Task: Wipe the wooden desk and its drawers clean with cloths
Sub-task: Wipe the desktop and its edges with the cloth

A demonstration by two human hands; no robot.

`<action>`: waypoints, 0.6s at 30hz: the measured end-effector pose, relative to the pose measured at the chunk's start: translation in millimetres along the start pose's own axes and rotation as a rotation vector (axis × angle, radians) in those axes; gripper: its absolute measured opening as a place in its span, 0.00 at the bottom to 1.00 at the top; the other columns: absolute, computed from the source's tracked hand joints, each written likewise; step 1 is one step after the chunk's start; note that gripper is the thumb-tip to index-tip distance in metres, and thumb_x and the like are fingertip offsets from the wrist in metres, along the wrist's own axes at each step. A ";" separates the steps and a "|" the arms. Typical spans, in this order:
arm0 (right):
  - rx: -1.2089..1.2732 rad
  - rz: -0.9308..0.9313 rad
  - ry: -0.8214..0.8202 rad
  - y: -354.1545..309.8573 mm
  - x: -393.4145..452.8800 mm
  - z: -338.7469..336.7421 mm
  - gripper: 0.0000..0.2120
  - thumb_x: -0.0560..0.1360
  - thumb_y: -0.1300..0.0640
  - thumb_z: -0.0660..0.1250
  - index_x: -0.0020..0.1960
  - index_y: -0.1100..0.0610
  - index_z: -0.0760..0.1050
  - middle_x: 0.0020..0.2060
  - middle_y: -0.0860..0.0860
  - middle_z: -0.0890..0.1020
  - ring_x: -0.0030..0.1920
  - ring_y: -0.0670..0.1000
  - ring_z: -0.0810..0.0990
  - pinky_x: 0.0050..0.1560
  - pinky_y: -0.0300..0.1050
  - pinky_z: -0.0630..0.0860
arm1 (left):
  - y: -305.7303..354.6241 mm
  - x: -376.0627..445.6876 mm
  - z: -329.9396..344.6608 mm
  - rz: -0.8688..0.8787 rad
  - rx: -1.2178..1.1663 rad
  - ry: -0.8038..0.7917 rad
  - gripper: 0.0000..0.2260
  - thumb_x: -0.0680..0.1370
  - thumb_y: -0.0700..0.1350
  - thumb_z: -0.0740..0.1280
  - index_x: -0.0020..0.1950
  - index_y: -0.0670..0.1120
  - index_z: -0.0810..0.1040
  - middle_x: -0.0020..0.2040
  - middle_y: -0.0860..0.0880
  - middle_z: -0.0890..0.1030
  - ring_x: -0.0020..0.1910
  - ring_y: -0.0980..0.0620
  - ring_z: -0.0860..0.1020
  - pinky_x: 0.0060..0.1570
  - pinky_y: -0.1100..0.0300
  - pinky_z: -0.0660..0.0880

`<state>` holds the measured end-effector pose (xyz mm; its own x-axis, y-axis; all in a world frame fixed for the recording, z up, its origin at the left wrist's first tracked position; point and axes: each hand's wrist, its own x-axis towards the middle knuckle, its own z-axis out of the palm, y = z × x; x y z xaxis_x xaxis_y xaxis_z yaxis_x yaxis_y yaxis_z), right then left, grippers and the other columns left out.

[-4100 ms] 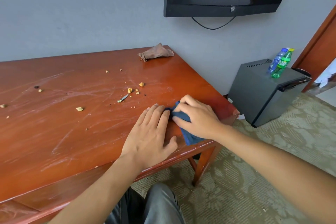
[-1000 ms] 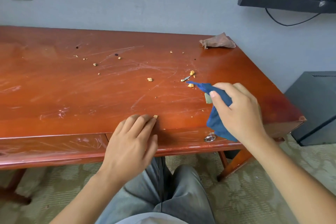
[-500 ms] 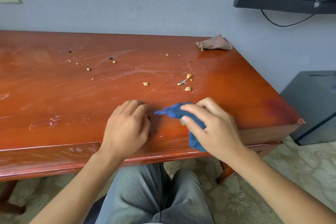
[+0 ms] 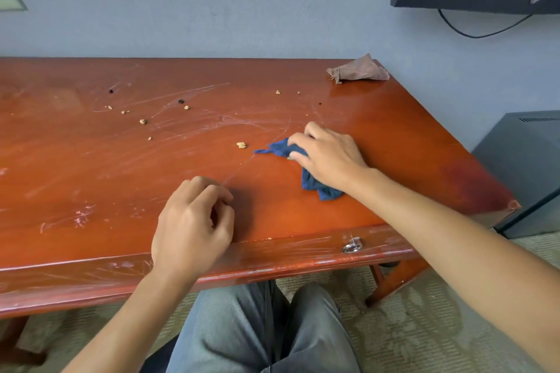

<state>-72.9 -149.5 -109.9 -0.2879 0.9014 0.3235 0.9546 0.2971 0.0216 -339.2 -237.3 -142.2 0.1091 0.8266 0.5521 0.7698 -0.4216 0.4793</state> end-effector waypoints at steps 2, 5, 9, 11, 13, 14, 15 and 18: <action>-0.068 0.067 0.012 6.5 6.2 0.3 0.13 0.83 0.45 0.62 0.62 0.51 0.75 0.53 0.51 0.74 0.49 0.56 0.80 0.42 0.50 0.75 | 1.0 0.4 -1.0 -0.024 -0.014 0.004 0.07 0.73 0.41 0.64 0.45 0.48 0.82 0.47 0.55 0.80 0.47 0.49 0.76 0.45 0.57 0.70; -0.033 0.196 0.099 -8.7 3.9 -5.6 0.11 0.81 0.48 0.64 0.61 0.51 0.77 0.52 0.51 0.75 0.47 0.57 0.81 0.41 0.49 0.75 | 2.5 1.6 -2.1 -0.052 -0.051 0.016 0.07 0.73 0.42 0.64 0.45 0.48 0.82 0.46 0.56 0.80 0.47 0.51 0.76 0.44 0.56 0.71; 0.090 0.283 0.268 -63.6 -0.6 -28.3 0.14 0.75 0.47 0.63 0.56 0.52 0.79 0.49 0.53 0.73 0.40 0.60 0.80 0.38 0.49 0.75 | 2.4 4.3 -3.0 -0.114 -0.116 0.034 0.08 0.73 0.43 0.63 0.47 0.48 0.81 0.45 0.56 0.79 0.48 0.49 0.77 0.48 0.50 0.75; 0.125 0.245 0.262 -98.8 -1.7 -37.5 0.15 0.72 0.48 0.62 0.53 0.54 0.79 0.49 0.54 0.71 0.39 0.60 0.79 0.35 0.48 0.70 | 2.5 5.7 -4.9 -0.116 -0.160 0.076 0.09 0.72 0.41 0.63 0.48 0.47 0.81 0.45 0.54 0.79 0.48 0.47 0.79 0.49 0.48 0.76; 0.157 0.104 0.265 -134.9 0.4 -38.8 0.12 0.71 0.52 0.65 0.52 0.54 0.78 0.48 0.55 0.72 0.38 0.60 0.78 0.33 0.47 0.63 | 2.4 4.3 -7.5 -0.103 -0.208 0.175 0.08 0.71 0.37 0.63 0.47 0.44 0.79 0.45 0.52 0.78 0.47 0.45 0.78 0.49 0.51 0.75; 0.175 0.000 0.251 -151.1 2.6 -36.4 0.10 0.72 0.55 0.66 0.52 0.54 0.78 0.48 0.55 0.72 0.38 0.60 0.77 0.33 0.48 0.60 | 1.5 2.6 -9.1 -0.119 -0.235 0.241 0.08 0.70 0.35 0.62 0.45 0.43 0.77 0.44 0.50 0.77 0.46 0.45 0.77 0.49 0.55 0.73; 0.192 -0.110 0.213 -164.8 6.1 -31.8 0.09 0.73 0.56 0.67 0.53 0.54 0.77 0.48 0.55 0.71 0.40 0.60 0.76 0.33 0.48 0.60 | 0.4 1.0 -11.2 -0.158 -0.266 0.304 0.08 0.69 0.33 0.61 0.44 0.43 0.75 0.43 0.49 0.76 0.45 0.44 0.75 0.48 0.60 0.70; 0.253 -0.313 0.032 -186.2 27.8 -11.5 0.11 0.78 0.59 0.66 0.60 0.54 0.78 0.54 0.56 0.73 0.48 0.59 0.75 0.39 0.49 0.66 | -2.2 -1.3 -15.0 -0.254 -0.322 0.414 0.08 0.68 0.31 0.58 0.42 0.43 0.68 0.41 0.46 0.72 0.42 0.44 0.70 0.45 0.59 0.66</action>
<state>-257.8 -183.4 -94.0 -0.5555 0.7458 0.3677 0.7709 0.6277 -0.1083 -350.5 -243.0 -133.8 -0.3590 0.7292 0.5826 0.5026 -0.3749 0.7790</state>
